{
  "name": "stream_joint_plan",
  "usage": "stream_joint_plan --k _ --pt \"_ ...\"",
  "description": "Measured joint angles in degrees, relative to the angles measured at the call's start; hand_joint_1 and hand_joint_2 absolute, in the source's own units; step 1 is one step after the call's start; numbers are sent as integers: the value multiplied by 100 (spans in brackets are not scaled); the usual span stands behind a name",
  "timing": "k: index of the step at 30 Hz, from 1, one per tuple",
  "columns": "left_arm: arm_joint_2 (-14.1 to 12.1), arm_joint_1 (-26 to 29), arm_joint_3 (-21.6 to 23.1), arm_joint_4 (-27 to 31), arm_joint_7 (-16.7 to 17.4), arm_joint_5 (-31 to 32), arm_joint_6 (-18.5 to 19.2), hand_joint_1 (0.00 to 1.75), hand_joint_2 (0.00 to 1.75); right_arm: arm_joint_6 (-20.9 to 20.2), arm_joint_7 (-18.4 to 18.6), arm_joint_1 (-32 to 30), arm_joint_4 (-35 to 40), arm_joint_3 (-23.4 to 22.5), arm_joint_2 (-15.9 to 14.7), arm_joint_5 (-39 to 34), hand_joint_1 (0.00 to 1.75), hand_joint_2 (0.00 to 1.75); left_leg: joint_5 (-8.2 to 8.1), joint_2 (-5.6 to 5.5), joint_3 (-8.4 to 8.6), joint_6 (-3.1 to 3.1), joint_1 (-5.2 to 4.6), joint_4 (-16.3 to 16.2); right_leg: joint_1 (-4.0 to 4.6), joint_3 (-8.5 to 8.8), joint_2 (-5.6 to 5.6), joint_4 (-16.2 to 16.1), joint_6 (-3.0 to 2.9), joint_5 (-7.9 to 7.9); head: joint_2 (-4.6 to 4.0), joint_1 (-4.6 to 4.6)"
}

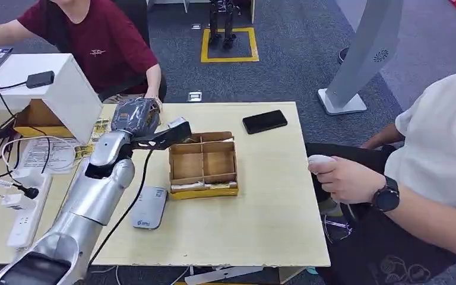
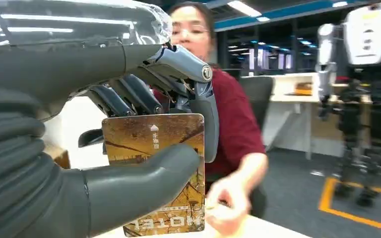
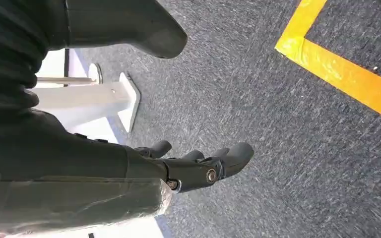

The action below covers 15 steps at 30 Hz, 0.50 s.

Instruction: Pass the card to the sensor for recognition and then transmit it.

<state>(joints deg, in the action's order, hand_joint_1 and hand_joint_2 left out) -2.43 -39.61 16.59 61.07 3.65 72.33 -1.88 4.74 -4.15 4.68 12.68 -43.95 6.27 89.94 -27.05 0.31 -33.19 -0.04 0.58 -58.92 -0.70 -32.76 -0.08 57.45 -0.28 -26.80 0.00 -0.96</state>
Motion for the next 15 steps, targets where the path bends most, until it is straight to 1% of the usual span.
stream_joint_plan --k 5,15 --pt "85 -104 -489 -249 48 190 -46 175 175 -11 0 -1 0 22 0 0 0 175 0 -2 -2 0 0 0 0 -4 -1 0 0 0 0 0" --pt "190 -105 -716 -376 48 284 -50 175 175 -11 -13 5 0 35 9 0 0 175 0 -2 -5 0 -1 0 0 -4 -1 0 0 0 0 0"
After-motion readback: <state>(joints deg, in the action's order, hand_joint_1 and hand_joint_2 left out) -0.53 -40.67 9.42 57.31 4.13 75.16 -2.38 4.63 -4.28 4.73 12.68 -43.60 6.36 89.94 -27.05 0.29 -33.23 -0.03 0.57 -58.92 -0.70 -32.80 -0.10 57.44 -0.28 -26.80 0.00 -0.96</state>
